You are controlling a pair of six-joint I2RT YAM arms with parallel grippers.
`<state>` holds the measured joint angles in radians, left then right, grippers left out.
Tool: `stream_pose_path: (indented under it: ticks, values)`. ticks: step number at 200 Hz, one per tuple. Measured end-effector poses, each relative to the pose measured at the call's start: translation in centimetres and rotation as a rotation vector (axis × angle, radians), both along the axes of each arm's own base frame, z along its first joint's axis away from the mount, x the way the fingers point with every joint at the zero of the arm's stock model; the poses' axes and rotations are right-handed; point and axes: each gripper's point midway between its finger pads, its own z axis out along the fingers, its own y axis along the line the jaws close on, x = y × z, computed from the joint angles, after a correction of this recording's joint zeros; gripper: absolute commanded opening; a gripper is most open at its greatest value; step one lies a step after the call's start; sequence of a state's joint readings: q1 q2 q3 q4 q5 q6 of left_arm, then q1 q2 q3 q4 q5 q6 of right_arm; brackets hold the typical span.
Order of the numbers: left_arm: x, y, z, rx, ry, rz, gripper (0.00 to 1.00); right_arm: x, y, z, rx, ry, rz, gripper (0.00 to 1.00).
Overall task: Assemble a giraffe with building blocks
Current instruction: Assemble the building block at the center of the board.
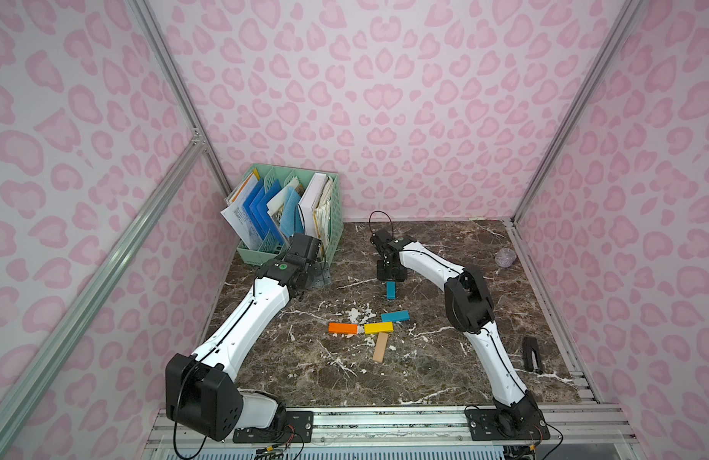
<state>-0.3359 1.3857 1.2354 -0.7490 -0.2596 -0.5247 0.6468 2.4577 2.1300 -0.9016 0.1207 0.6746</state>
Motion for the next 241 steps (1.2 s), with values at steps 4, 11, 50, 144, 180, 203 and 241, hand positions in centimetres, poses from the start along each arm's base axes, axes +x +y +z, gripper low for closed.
stream_pose_path:
  ticks: [4, 11, 50, 144, 180, 203, 241]
  values:
    - [0.0, 0.0, 0.0, 0.0, 0.001, 0.0, 0.99, 0.1, 0.0, 0.0, -0.002, -0.003, 0.0, 0.76]
    - [0.0, 0.0, -0.1, 0.0, 0.001, 0.0, 0.99, 0.1, -0.1, 0.0, -0.005, -0.006, 0.0, 0.81]
    - [-0.2, 0.1, -0.3, 0.003, 0.008, 0.0, 0.99, -0.5, -0.2, 1.2, -0.027, -0.023, 0.03, 0.87]
    - [-1.1, 0.4, 0.7, -0.008, -0.019, 0.0, 0.99, -13.0, -1.8, 7.8, -0.029, -0.103, 0.272, 0.78]
    - [-2.0, 0.5, 0.5, -0.016, -0.011, -0.002, 0.99, -20.7, 1.5, 5.6, -0.029, -0.062, 0.521, 0.74]
    - [-2.5, 0.7, 0.6, -0.022, -0.016, 0.0, 0.99, -22.4, 3.8, 5.3, -0.022, -0.076, 0.616, 0.73]
    - [-3.3, 1.5, 0.4, -0.053, -0.008, 0.031, 0.99, -22.2, 6.4, 4.5, -0.026, -0.099, 0.71, 0.69]
